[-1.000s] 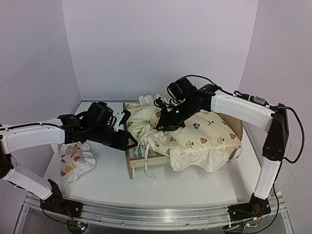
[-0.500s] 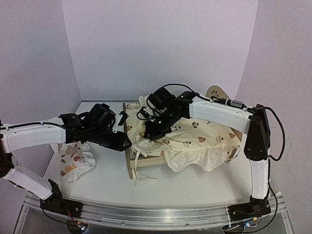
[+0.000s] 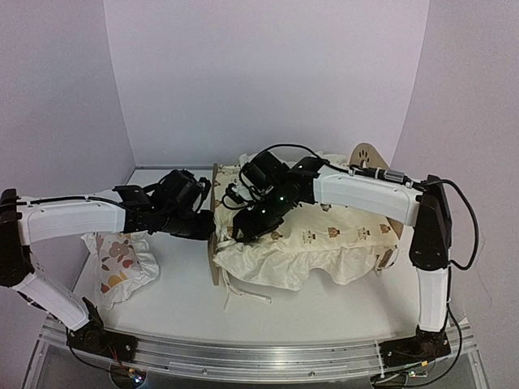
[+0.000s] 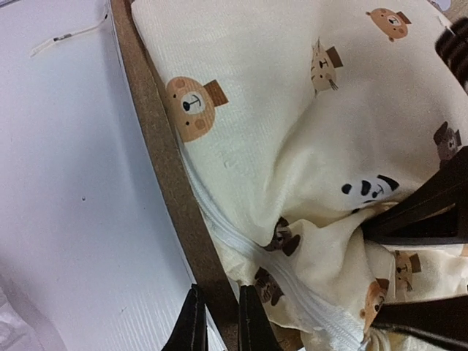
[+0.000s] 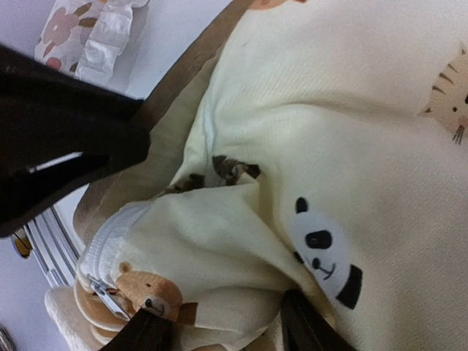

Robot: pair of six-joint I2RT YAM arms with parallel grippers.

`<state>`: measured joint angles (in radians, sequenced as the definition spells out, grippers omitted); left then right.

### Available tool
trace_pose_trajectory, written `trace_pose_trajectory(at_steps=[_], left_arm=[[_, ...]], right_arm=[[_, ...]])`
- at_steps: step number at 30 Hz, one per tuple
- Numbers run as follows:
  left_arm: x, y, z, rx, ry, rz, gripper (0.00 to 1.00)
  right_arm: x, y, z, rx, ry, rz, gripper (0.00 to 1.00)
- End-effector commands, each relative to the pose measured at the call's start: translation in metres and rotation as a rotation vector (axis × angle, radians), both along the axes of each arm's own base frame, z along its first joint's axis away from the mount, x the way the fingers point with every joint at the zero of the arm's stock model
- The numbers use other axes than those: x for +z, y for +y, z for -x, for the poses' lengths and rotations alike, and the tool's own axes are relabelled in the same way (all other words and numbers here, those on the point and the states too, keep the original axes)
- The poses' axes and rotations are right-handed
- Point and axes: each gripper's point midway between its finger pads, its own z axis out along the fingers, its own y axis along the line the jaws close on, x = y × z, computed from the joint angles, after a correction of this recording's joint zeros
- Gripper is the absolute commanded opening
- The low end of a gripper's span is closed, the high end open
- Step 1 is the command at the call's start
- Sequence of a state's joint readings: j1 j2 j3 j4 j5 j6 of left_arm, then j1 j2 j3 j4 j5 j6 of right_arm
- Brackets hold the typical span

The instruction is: Set up the pet bed

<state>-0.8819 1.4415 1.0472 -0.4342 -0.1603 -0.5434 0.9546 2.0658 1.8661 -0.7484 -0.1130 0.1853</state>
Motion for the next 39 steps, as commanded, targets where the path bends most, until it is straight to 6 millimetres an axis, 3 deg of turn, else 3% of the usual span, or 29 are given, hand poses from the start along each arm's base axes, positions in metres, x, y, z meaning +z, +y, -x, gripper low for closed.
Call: trace_pose_trajectory(at_steps=[1, 5, 11, 16, 17, 21, 24, 28, 31, 35, 39], left_arm=[[-0.006, -0.001, -0.019, -0.040, -0.093, -0.146, 0.00], [0.003, -0.002, -0.043, -0.017, -0.144, -0.175, 0.00], [0.001, 0.005, -0.088, 0.010, -0.155, -0.160, 0.00], [0.018, 0.006, -0.107, 0.013, -0.185, -0.158, 0.06], [0.023, 0.006, -0.105, 0.006, -0.186, -0.151, 0.11], [0.041, 0.008, -0.089, -0.033, -0.197, -0.103, 0.50], [0.046, 0.014, -0.069, -0.059, -0.174, -0.081, 0.63], [0.054, 0.024, -0.037, -0.074, -0.154, -0.062, 0.67], [0.046, 0.032, -0.010, -0.086, -0.109, -0.055, 0.67], [0.017, 0.040, 0.019, -0.091, -0.036, -0.065, 0.65], [-0.010, 0.048, 0.035, -0.074, 0.020, -0.071, 0.61]], right_arm=[[0.032, -0.016, 0.011, 0.009, -0.044, -0.019, 0.58], [0.044, -0.029, 0.012, -0.003, -0.083, -0.014, 0.64], [0.056, -0.053, 0.012, -0.046, -0.151, 0.011, 0.71], [0.059, -0.061, 0.032, -0.033, -0.123, -0.042, 0.71], [0.056, -0.061, 0.039, -0.018, -0.111, -0.058, 0.71], [0.039, -0.045, 0.074, 0.075, -0.094, -0.133, 0.70], [0.022, -0.033, 0.087, 0.102, -0.110, -0.170, 0.68], [-0.009, -0.020, 0.094, 0.093, -0.125, -0.185, 0.66], [-0.031, -0.010, 0.096, 0.097, -0.152, -0.150, 0.65], [-0.059, 0.002, 0.087, 0.063, -0.173, -0.126, 0.63], [-0.085, 0.013, 0.082, 0.067, -0.198, -0.087, 0.62]])
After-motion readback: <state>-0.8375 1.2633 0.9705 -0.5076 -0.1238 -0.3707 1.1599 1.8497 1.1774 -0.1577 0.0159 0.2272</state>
